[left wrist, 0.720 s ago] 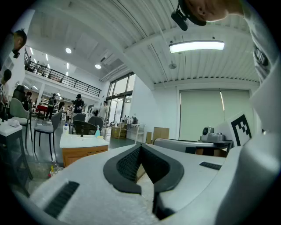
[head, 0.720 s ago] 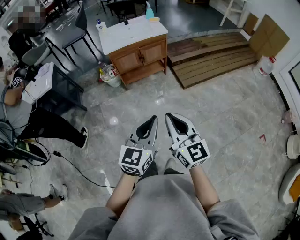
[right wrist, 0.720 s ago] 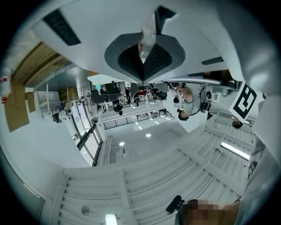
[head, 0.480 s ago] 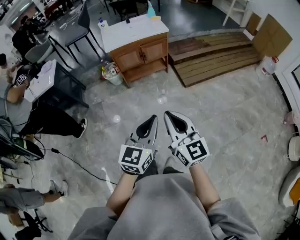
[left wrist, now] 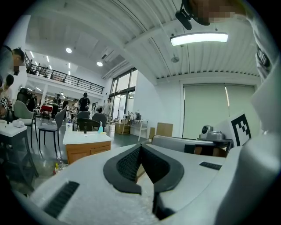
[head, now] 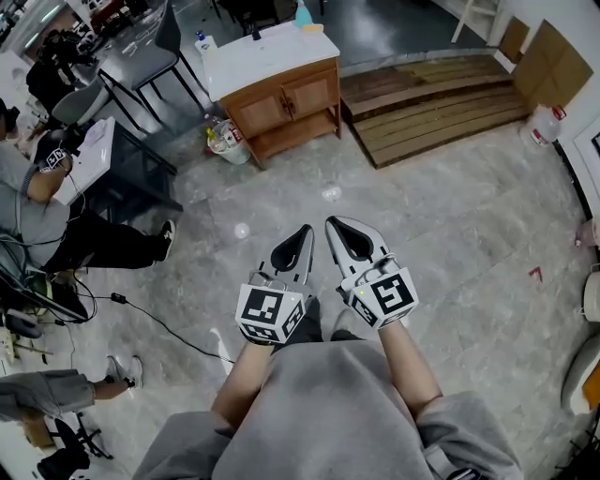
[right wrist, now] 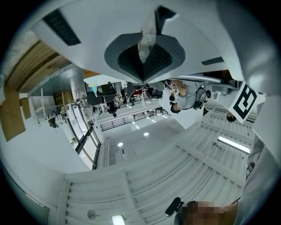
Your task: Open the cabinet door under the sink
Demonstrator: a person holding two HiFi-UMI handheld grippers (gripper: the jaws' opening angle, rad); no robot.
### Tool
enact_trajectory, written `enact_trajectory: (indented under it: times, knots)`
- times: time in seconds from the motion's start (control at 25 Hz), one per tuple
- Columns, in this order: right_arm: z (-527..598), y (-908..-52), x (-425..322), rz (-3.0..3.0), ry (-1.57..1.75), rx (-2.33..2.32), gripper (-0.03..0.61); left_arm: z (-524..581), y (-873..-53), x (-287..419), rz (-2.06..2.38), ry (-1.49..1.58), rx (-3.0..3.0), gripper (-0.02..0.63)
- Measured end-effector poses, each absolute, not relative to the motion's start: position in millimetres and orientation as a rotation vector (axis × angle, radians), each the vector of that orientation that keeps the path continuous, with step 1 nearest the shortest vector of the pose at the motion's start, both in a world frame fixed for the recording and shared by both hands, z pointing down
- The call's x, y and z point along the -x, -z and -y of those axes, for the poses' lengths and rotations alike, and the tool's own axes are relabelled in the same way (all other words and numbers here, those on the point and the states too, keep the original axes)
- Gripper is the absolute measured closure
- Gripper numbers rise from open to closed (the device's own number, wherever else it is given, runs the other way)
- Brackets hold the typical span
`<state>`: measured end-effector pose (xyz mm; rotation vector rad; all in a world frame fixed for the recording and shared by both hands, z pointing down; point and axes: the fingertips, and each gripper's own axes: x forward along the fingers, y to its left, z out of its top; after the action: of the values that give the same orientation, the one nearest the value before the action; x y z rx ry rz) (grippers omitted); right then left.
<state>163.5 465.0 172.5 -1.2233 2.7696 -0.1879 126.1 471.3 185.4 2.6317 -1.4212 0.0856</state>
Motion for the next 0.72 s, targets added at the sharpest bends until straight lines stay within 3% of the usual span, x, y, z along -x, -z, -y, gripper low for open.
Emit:
enact_trajectory:
  times: [0.72]
  knots:
    - [-309.6,-190.7,-94.1,-2.781,0.235,1.313,0.568,-316.2,-204.5,-54.3,1.34,-0.061,-2.614,0.609]
